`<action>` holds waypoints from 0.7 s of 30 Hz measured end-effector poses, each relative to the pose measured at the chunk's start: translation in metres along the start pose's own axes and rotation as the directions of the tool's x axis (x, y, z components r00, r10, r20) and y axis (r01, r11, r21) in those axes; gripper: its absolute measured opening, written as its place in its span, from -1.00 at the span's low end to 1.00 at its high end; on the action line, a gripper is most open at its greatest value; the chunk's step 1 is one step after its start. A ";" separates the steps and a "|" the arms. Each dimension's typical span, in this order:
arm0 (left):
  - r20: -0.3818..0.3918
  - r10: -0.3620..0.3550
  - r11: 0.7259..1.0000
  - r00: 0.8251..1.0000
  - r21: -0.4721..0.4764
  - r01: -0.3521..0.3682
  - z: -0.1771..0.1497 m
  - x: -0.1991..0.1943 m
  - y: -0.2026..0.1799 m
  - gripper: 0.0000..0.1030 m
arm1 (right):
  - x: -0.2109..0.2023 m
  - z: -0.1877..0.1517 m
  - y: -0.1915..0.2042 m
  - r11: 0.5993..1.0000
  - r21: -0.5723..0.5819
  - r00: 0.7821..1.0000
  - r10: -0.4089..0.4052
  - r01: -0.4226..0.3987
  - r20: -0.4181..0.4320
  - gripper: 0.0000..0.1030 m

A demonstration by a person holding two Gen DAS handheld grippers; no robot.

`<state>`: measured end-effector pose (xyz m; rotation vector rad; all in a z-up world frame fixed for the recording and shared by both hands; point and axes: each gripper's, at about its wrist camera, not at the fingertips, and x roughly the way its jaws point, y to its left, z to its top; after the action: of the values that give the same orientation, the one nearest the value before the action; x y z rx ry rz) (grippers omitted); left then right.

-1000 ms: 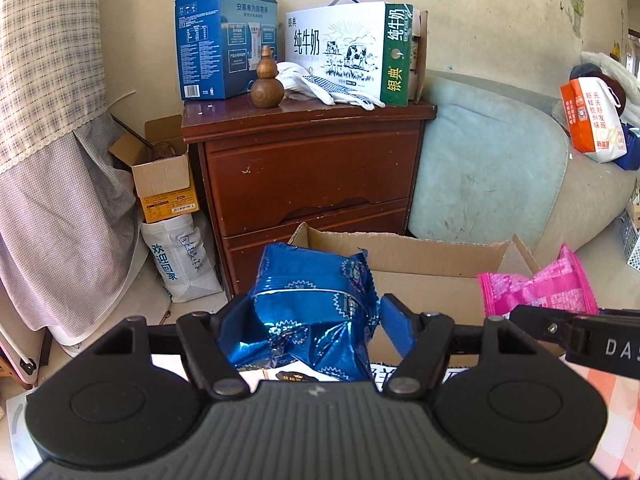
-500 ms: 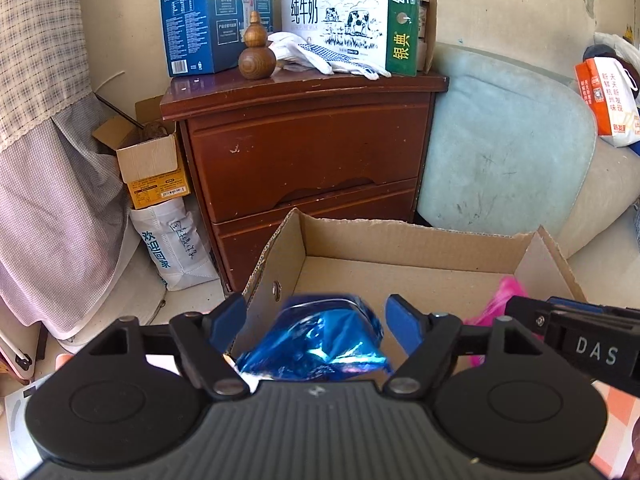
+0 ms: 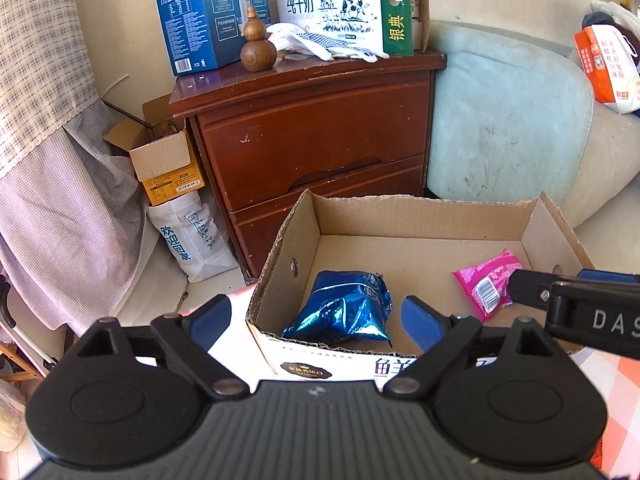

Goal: Organize snacks
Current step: 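Carry the blue bag and pink wrapper into the cardboard box and open both grippers, then withdraw both grippers from the box back toward the remaining snacks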

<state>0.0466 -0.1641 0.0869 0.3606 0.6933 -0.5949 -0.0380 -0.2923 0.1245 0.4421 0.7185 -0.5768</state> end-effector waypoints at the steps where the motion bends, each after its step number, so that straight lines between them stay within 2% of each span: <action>1: -0.003 0.002 1.000 1.000 0.004 -0.002 -0.001 -0.001 0.000 0.78 | -0.001 -0.001 0.001 1.000 -0.008 1.000 0.000 0.000 -0.004 0.34; 12: -0.036 0.010 1.000 0.999 0.026 -0.009 -0.015 -0.010 0.005 0.78 | -0.011 -0.015 0.015 0.993 -0.119 1.000 0.001 -0.004 -0.029 0.36; 21: -0.055 0.010 0.998 0.998 0.061 -0.006 -0.033 -0.020 0.019 0.78 | -0.016 -0.029 0.029 0.981 -0.189 0.997 0.040 -0.052 -0.063 0.39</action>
<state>0.0297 -0.1257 0.0797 0.4375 0.7276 -0.6013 -0.0432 -0.2487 0.1214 0.2979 0.8101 -0.4479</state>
